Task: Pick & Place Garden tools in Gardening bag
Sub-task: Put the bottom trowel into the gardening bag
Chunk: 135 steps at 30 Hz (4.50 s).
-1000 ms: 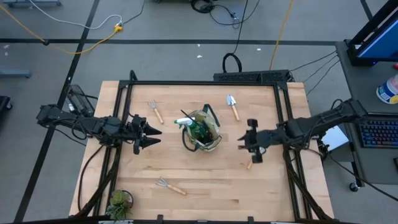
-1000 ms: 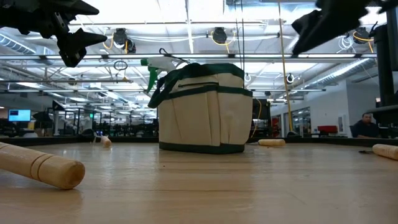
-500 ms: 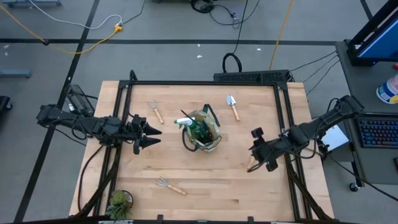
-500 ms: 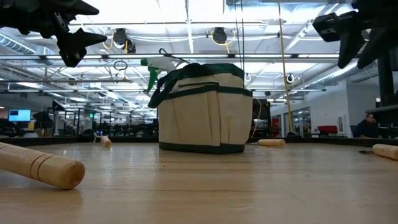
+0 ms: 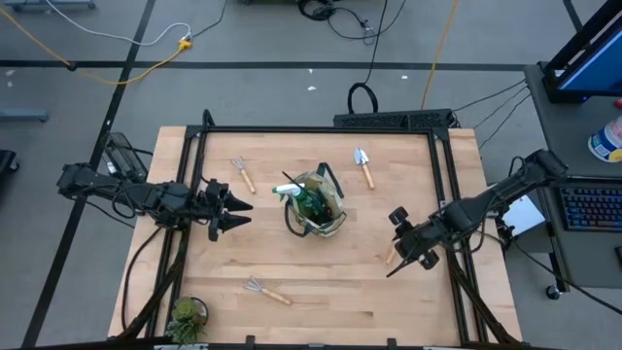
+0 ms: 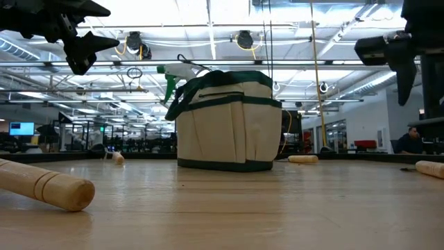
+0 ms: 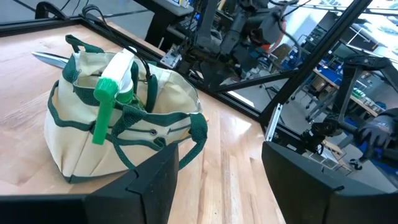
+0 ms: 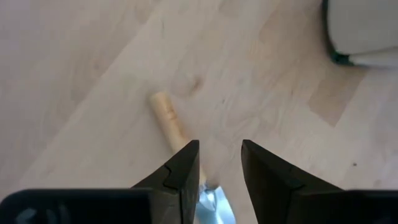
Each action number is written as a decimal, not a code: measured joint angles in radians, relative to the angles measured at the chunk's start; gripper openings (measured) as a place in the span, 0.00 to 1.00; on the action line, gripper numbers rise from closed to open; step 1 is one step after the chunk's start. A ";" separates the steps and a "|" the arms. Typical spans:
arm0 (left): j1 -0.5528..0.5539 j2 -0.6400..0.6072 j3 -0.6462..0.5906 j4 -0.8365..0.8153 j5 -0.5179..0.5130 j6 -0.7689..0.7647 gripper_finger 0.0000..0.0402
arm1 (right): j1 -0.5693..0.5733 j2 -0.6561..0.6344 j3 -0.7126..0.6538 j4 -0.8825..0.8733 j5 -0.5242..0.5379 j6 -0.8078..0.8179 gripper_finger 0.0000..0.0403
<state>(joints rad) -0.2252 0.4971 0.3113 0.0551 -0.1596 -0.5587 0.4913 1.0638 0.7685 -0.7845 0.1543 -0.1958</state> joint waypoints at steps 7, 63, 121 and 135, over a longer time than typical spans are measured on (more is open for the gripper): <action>0.000 0.000 0.000 0.000 0.000 -0.009 0.59 | 0.000 0.103 0.000 -0.001 0.000 -0.105 0.32; 0.000 0.000 0.000 -0.001 0.000 -0.039 0.59 | -0.025 0.246 -0.196 0.503 -0.079 0.222 0.15; 0.000 0.000 0.000 -0.002 0.000 -0.022 0.59 | -0.433 0.099 -0.196 1.981 -0.045 0.433 0.13; 0.000 0.000 0.000 -0.003 -0.005 -0.021 0.59 | -0.433 0.163 -0.137 1.949 0.135 0.268 0.13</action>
<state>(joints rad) -0.2249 0.4973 0.3115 0.0525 -0.1641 -0.5800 0.0586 1.2264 0.6319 1.1648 0.2891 0.0723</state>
